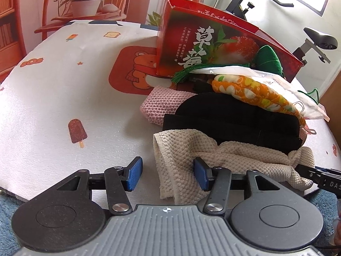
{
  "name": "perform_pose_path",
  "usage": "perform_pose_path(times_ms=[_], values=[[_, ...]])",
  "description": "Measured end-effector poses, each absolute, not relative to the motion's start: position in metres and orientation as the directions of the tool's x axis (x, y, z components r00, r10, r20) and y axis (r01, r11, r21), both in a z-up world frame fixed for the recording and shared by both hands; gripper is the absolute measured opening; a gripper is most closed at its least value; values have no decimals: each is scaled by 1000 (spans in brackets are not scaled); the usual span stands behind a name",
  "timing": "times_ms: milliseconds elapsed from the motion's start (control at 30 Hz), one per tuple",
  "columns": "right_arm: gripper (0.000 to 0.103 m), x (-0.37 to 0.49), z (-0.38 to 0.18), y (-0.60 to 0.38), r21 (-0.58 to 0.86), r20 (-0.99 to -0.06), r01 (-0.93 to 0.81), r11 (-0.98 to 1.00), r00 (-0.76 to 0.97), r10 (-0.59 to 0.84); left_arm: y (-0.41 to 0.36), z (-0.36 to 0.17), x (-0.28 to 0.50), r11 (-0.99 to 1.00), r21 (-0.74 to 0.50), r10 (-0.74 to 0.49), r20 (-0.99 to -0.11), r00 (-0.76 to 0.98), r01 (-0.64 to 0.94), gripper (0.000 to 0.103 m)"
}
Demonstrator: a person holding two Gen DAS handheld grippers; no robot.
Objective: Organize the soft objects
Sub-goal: 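Lower the right tool to the beige knit towel and open it, then close the right gripper on the beige knit towel and lift it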
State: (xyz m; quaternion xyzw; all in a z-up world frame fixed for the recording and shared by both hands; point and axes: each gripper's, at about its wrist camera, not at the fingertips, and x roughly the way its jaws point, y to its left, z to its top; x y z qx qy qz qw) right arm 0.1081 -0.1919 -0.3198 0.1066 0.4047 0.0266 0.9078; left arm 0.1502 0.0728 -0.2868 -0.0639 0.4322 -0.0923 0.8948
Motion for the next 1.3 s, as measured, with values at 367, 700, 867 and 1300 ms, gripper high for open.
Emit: perform_pose_path(times_ms=[367,700,867,1300], values=[[12,102,-313,-194,248,-700,19,969,694,165,70,-271,137,959,-195,-284,-688,668,207,11],[10,88,-275,-198,264,-632,-13,964,753,183,73,-246,122,931,-249,-364,-625,691,266,11],[10,86,-267,-195,260,-622,-24,965,761,186,77,-247,121,934,-252,-356,-629,691,252,11],[10,75,-240,-186,212,-545,-70,975,819,177,83,-213,103,924,-255,-381,-539,751,285,11]])
